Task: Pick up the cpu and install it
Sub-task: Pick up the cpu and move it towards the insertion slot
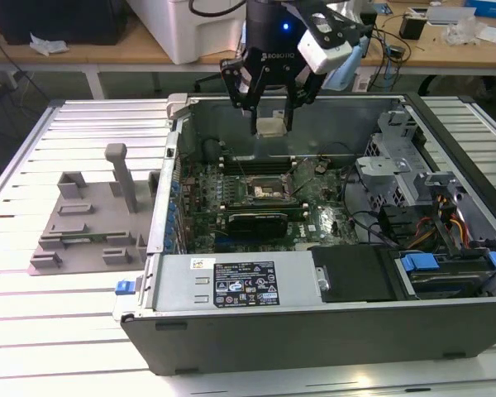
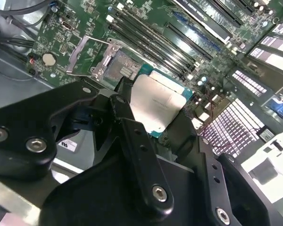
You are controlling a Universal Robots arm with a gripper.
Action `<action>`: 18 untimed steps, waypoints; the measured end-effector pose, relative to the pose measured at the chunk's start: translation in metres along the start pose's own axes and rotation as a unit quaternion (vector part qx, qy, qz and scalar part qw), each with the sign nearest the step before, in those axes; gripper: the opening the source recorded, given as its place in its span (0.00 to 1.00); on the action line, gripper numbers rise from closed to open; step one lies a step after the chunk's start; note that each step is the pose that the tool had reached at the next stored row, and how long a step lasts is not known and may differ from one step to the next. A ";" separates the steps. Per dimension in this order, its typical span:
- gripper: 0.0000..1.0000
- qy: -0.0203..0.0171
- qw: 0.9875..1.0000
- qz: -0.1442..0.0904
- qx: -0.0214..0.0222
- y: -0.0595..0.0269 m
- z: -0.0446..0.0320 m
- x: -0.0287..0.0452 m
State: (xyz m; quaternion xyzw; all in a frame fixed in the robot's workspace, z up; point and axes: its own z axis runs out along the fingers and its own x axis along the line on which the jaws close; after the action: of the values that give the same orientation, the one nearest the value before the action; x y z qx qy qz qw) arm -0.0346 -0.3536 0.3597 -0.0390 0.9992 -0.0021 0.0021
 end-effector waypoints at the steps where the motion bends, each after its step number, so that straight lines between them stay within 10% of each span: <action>1: 0.55 0.000 1.000 0.000 0.000 0.0000 0.0054 0.0000; 11: 0.55 0.000 1.000 0.000 0.000 0.0001 0.0707 -0.0004; 18: 0.55 0.000 1.000 0.000 0.000 0.0000 0.0829 -0.0020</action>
State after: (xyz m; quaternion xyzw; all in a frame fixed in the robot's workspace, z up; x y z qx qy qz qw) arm -0.0323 -0.3538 0.2769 -0.0390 0.9992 -0.0023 0.0020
